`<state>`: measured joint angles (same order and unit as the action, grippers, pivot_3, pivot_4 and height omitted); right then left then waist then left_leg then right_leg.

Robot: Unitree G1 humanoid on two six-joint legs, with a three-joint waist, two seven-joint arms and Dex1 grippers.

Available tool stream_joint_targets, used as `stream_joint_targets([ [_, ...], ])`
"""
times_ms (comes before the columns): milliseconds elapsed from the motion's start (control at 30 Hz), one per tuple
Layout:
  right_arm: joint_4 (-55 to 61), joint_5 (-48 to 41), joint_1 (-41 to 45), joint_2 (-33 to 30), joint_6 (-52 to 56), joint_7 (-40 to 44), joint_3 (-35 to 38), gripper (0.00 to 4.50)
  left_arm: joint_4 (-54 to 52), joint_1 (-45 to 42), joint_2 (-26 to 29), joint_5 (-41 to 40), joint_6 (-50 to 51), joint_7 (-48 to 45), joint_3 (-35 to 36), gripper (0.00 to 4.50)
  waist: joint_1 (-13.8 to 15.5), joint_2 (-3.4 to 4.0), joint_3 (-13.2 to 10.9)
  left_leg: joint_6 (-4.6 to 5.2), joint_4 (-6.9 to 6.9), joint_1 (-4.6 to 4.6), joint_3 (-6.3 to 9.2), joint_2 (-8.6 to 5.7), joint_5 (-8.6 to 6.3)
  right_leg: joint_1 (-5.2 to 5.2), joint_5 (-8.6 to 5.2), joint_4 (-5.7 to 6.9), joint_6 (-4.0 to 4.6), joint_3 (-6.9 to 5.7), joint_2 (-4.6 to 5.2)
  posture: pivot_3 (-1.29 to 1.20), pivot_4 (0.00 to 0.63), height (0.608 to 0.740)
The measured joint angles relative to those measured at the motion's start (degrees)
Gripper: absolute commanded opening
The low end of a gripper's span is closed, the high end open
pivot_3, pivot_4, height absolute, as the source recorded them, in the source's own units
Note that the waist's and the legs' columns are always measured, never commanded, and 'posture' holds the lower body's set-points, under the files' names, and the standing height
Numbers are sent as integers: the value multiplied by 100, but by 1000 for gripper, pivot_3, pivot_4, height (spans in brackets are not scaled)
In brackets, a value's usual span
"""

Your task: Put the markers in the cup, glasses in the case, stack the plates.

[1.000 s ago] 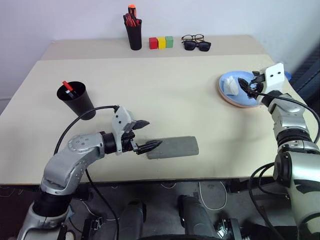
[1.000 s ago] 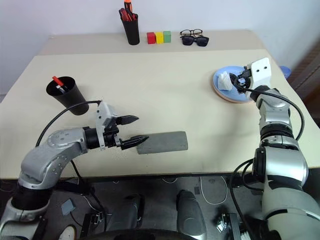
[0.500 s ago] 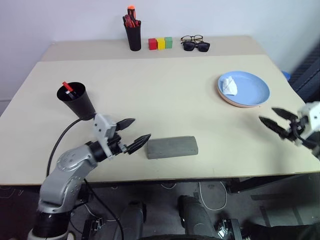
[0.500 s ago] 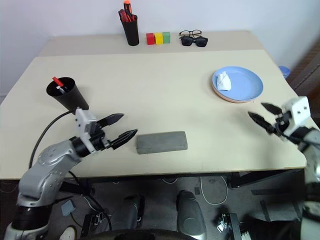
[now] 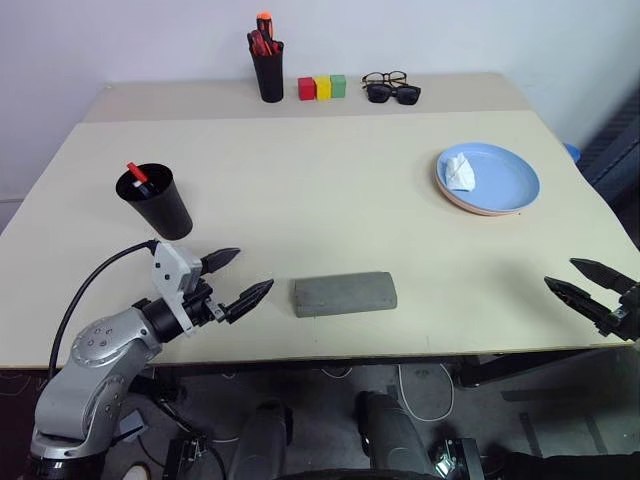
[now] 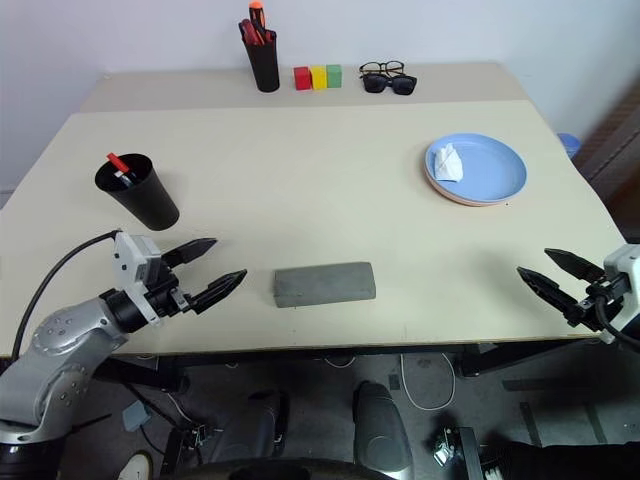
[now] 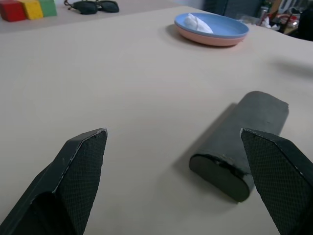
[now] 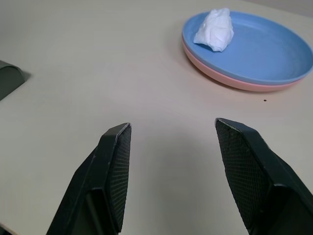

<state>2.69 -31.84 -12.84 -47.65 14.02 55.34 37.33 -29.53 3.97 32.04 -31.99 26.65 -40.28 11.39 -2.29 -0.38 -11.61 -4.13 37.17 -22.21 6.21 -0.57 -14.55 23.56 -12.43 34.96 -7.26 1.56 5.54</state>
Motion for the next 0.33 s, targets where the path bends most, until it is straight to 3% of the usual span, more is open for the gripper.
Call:
stream_joint_targets([
  [333,107,-57,-2,0,109,-73,0,2754,-45,155,28,-71,-5,-82,-92,4500,5,0,0,0,-4,-8,0,0,0,8,0,-4,0,-1,0,0,150,740],
])
